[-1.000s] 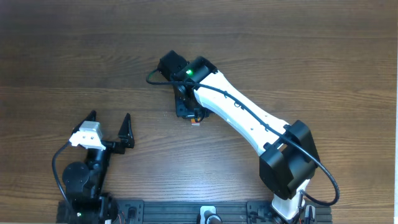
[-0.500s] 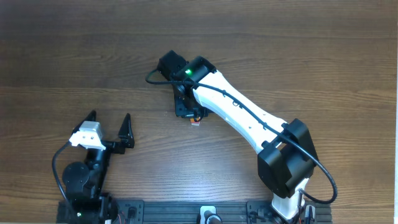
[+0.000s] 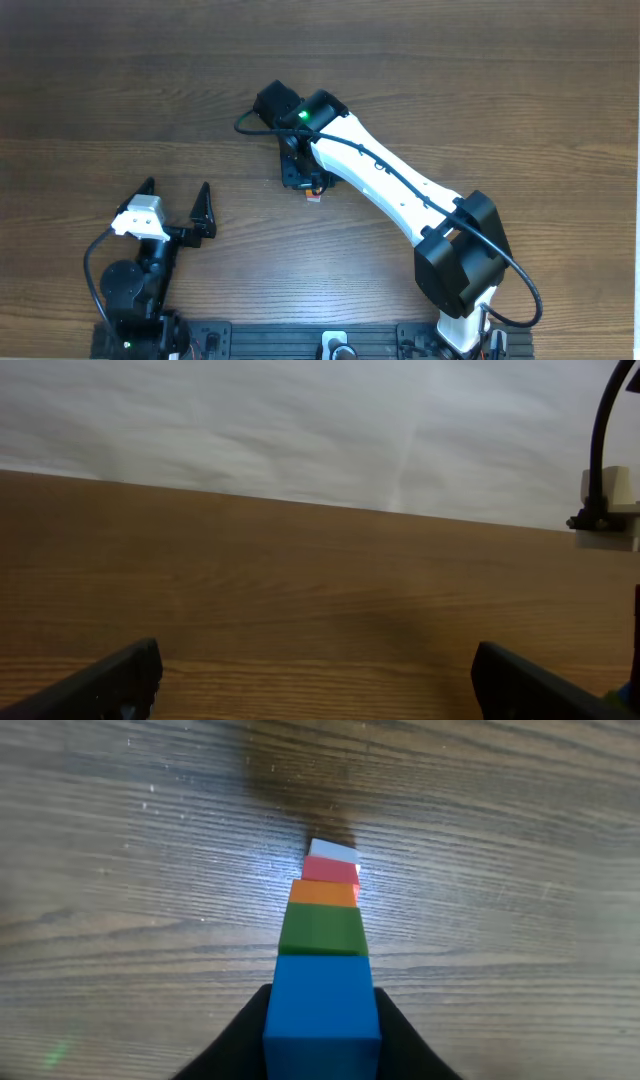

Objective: Stack Cubes

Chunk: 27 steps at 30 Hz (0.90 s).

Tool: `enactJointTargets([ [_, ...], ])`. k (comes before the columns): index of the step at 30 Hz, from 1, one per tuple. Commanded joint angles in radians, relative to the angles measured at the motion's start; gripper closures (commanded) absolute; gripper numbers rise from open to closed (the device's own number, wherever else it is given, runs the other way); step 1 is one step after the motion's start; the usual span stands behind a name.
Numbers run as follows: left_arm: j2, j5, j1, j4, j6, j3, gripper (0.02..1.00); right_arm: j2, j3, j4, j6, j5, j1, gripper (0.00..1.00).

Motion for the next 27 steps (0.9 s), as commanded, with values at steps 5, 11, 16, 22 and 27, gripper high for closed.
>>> enactJointTargets([
  [5, -0.004, 0.013, -0.005, -0.002, 0.015, -0.004, 0.018, 0.015, 0.022, 0.002, -0.001, -0.001, -0.009, 0.546],
  [11, -0.004, 0.013, -0.005, -0.002, 0.015, -0.004, 0.018, 0.015, 0.022, 0.007, 0.000, 0.000, -0.012, 0.406],
  [16, -0.004, 0.013, -0.005, -0.002, 0.015, -0.004, 0.018, 0.015, 0.023, 0.103, -0.048, 0.005, -0.061, 0.009],
  [22, -0.004, 0.013, -0.005, -0.002, 0.015, -0.004, 0.018, 0.015, 0.031, 0.230, -0.158, 0.020, -0.162, 0.009],
  [27, -0.004, 0.013, -0.005, -0.002, 0.015, -0.004, 0.018, -0.002, 0.055, 0.219, -0.241, 0.068, -0.298, 0.009],
])
